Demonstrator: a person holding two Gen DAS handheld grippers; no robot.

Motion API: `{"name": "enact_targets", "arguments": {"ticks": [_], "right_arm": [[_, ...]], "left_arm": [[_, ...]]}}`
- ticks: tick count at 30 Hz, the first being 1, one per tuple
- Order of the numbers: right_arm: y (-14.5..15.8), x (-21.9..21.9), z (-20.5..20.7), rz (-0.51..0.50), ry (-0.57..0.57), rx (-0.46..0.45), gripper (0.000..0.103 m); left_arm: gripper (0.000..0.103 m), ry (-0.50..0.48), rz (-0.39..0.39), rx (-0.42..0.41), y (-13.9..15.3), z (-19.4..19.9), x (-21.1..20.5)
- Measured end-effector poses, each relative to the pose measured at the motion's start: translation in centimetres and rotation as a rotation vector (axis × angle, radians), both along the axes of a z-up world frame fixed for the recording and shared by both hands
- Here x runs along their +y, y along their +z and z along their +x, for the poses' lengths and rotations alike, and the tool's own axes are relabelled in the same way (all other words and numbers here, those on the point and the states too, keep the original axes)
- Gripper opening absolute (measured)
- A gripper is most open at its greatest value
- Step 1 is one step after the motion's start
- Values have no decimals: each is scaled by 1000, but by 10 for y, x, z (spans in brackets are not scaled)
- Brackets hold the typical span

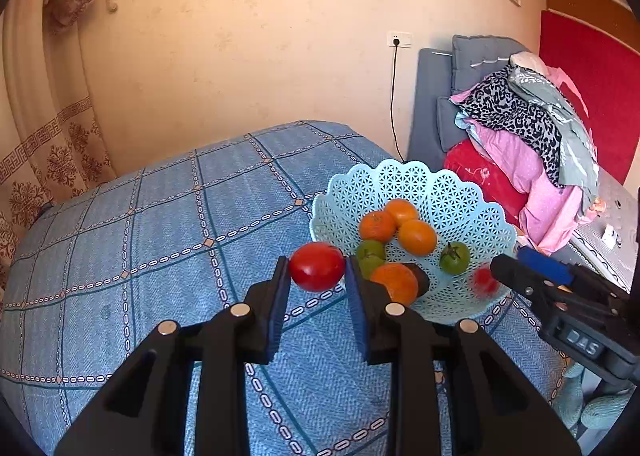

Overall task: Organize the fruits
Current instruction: 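Carry both cherry tomatoes into the basket and open both tools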

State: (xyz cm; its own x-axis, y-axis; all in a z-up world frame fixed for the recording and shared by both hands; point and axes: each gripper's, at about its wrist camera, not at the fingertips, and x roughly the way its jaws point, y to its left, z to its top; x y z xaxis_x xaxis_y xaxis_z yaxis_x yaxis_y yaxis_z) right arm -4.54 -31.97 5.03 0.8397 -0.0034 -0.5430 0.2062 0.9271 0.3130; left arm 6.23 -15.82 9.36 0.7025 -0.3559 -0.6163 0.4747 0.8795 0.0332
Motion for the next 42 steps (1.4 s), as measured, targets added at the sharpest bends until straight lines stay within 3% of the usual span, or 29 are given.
{"name": "enact_targets", "arguments": {"ticks": [19,21,25,28,42], "right_arm": [[4,-16,-15,-80,-94,-19,73],[2,-18,-15,-81,-101,-16,79],[0,-21,-14,-96,-123,1,81],[0,-24,-14,-106,-141,12,88],[-5,-29,-9,-150,-158,53,88]], "left_arm": [[29,-68,44,-16,-6,3,-39],[29,-77,48,-15,-7,4,-45],[29,-95,46,-14,-9,6,-53],[29,-105,34,4,-12,11,-58],[29,-118,37,47,-23,19,-76]]}}
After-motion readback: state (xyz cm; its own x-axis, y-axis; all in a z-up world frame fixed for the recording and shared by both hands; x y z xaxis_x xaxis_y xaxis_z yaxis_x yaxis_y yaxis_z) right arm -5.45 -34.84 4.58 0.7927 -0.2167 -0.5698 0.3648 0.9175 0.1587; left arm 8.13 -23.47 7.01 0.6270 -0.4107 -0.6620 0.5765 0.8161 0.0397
